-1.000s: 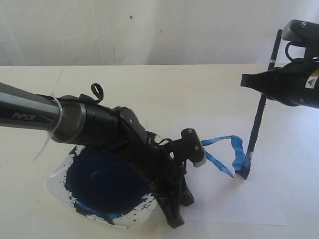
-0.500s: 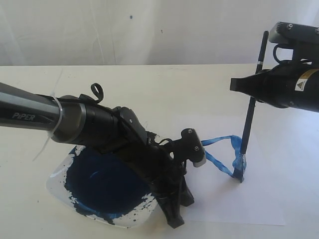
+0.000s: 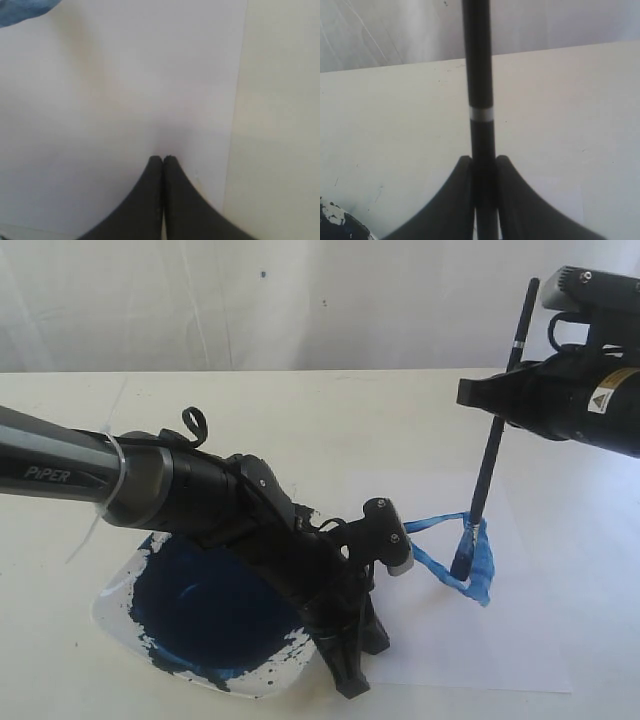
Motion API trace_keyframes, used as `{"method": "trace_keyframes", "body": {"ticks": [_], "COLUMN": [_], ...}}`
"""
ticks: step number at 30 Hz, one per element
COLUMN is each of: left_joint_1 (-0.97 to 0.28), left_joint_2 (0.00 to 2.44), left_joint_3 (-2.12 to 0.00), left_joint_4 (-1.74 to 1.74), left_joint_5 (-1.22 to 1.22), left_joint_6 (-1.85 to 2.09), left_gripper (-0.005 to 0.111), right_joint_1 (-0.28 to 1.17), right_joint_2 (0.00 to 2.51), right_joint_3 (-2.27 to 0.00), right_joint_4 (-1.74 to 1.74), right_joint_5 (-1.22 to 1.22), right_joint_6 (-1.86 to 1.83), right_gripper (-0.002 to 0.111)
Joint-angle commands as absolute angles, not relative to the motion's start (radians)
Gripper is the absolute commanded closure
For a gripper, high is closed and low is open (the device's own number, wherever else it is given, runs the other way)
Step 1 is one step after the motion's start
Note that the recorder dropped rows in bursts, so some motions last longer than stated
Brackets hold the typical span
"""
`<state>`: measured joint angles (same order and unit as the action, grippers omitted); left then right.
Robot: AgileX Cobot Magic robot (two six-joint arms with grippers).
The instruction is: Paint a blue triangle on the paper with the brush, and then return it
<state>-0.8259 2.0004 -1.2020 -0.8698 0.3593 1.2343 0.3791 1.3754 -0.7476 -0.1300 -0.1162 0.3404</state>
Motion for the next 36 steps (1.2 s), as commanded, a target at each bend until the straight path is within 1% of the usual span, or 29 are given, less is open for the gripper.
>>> {"method": "trace_keyframes", "body": {"ticks": [1, 18, 25, 32, 36], "left_joint_1": [-0.831, -0.831, -0.831, -0.831, -0.831], "left_joint_2": [2.008, 2.008, 2.008, 2.008, 2.008], "left_joint_3": [-1.201, -1.201, -1.201, -1.201, -1.201], "left_joint_4": [-0.879, -0.879, -0.879, -0.879, -0.879], "left_joint_5": [0.382, 0.385, 0.385, 0.386, 0.386], "left_joint_6": [1.234, 1.234, 1.234, 1.234, 1.234], "left_gripper": [0.107, 0.107, 0.107, 0.107, 0.107], "right_joint_1": [0.383, 0.383, 0.379, 0.378, 0.378], "right_joint_2": [1.390, 1.348, 1.348, 1.353, 1.364], "right_joint_3": [-0.747, -0.747, -0.747, -0.747, -0.747], "right_joint_4": [-0.129, -0.131, -0.135, -0.135, -0.135], "right_joint_5": [-0.136, 0.006, 0.000, -0.120, -0.119], "right_joint_6": [0.345, 0.308, 0.289, 0.283, 0.283], "right_gripper": [0.108, 0.108, 0.108, 0.108, 0.108]}}
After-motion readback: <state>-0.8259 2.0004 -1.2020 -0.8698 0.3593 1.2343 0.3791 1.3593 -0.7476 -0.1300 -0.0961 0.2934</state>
